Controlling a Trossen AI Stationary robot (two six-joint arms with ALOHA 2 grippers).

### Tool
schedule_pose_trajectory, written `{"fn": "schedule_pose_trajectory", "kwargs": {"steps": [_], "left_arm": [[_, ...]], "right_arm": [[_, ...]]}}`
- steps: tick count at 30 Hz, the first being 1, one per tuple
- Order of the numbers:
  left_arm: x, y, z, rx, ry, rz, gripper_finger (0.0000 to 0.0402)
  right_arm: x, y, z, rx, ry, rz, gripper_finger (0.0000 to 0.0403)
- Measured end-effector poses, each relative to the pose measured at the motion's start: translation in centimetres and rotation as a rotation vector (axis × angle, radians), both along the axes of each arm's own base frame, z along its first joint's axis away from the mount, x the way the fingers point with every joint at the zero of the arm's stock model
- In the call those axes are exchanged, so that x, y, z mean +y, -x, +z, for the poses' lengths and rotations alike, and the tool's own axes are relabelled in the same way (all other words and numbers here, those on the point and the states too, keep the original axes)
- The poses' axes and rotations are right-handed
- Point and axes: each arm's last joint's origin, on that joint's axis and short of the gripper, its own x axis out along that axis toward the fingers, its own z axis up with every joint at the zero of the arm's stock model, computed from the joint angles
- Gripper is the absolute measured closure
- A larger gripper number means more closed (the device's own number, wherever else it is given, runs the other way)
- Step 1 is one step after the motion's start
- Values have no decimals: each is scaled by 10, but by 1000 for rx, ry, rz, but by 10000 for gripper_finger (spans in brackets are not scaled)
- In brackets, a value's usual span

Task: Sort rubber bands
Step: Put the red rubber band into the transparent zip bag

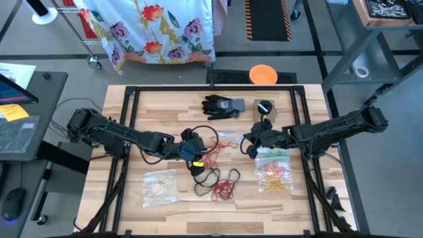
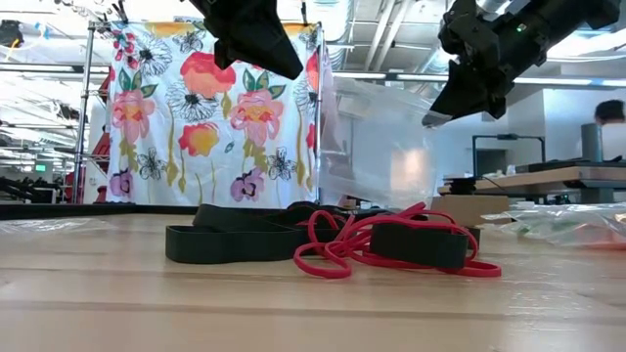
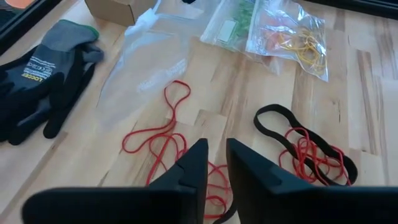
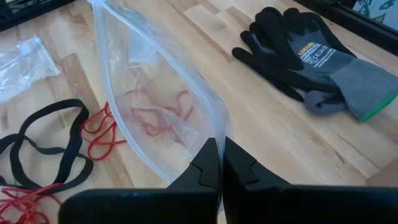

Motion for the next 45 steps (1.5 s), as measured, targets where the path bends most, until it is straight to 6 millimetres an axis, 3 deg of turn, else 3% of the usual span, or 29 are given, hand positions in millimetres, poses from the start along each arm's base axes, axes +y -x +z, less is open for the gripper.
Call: {"fn": "schedule_pose_trajectory", "kwargs": {"steps": [18,23,30,34,38,42,45], "left_arm": [[1,0,-1,-17,25,72,336],[1,-8,-12,-4,-6,106,336],[-4,-30,-46,53,-63,74,337],[-6,-31,-47,60,-59,21,346],[-3,-12,-25,80,-91,17,357],[4,28,2,31,-216,131,364],[14,62,5,-79,-193,169,369]], "right_arm": [[2,0,0,3,7,16,403],[2,0,0,-1,5,13,403],[5,0,0,-7,5,7,403],[6,1,0,-5,14,0,403],[6,1,0,-2,14,1,403],[6,2,-1,16,17,1,403],[6,3,-2,30,17,2,403]]}}
